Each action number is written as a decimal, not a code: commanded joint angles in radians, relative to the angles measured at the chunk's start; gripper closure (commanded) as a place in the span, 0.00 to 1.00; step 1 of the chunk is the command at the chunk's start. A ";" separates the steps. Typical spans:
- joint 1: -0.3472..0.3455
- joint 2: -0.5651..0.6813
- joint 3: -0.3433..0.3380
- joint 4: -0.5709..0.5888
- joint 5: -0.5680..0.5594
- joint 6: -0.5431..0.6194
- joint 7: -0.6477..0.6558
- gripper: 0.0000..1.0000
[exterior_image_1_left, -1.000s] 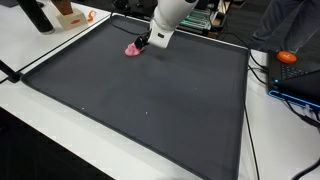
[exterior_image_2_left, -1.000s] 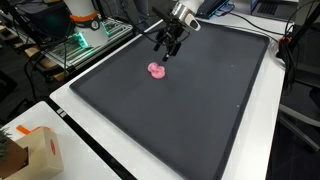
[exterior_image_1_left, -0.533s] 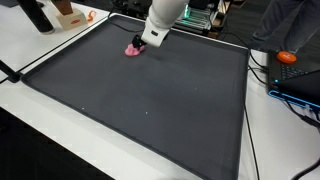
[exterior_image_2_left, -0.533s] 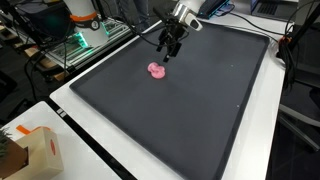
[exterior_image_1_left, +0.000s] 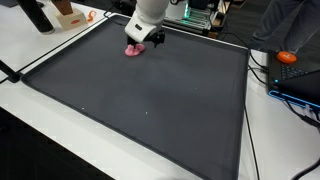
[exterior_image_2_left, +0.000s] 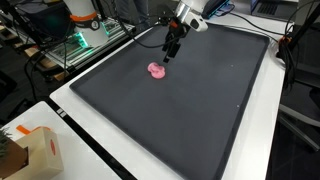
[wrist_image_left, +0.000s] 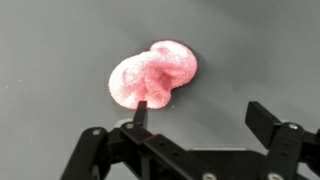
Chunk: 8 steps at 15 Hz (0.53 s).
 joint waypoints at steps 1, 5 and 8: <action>-0.020 0.023 -0.024 0.038 0.076 0.026 0.082 0.00; -0.040 0.040 -0.057 0.083 0.142 0.030 0.182 0.00; -0.057 0.061 -0.084 0.126 0.198 0.003 0.257 0.00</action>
